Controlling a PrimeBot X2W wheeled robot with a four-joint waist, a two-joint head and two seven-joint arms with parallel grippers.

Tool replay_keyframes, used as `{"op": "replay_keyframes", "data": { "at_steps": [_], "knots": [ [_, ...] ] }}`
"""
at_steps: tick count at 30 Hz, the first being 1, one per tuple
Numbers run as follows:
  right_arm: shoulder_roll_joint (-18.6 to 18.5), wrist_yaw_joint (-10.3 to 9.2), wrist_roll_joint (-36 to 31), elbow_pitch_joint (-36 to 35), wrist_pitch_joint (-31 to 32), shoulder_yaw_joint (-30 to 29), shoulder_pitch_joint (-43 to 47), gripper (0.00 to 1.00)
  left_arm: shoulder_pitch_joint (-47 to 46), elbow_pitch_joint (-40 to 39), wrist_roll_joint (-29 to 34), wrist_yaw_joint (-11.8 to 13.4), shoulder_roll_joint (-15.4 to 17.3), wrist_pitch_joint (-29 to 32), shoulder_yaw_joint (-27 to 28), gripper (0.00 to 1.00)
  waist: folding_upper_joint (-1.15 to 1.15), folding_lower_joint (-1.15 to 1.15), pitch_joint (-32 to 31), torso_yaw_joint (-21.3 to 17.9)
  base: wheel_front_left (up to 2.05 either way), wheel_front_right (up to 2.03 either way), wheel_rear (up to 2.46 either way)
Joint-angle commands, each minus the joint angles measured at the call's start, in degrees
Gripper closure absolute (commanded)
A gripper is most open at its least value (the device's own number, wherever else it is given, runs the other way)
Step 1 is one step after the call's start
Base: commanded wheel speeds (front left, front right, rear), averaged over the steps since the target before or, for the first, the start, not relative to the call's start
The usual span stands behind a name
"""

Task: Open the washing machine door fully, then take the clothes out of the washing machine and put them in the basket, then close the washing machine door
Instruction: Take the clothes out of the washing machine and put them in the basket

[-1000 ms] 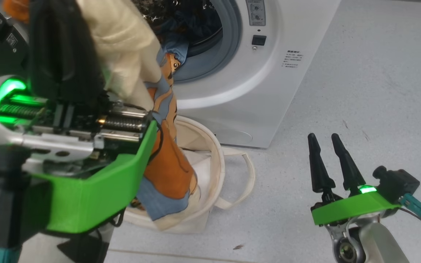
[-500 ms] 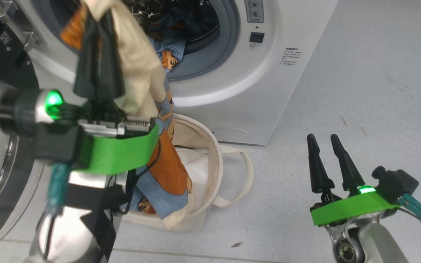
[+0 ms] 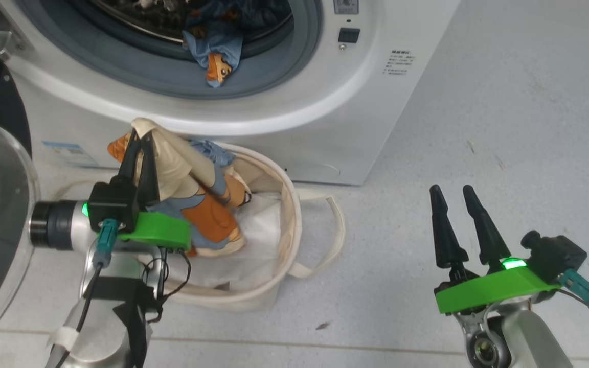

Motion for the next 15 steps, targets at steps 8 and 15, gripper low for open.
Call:
{"op": "replay_keyframes", "data": {
  "at_steps": [8,15],
  "knots": [
    [0.0,0.01,-0.7,-2.8,-0.7,1.1,-3.2,0.00,-4.5,4.7,1.2,-2.4,-0.1,-0.2,0.3,1.00,0.00,0.00,6.2,-0.9,0.00,0.00,0.00],
    [0.0,0.01,-0.2,-3.9,-0.7,0.7,-5.3,0.00,-8.6,13.6,1.9,-4.8,-0.9,-0.2,-2.0,1.00,0.00,0.00,11.5,-2.3,0.00,0.00,0.00]
  ]
}}
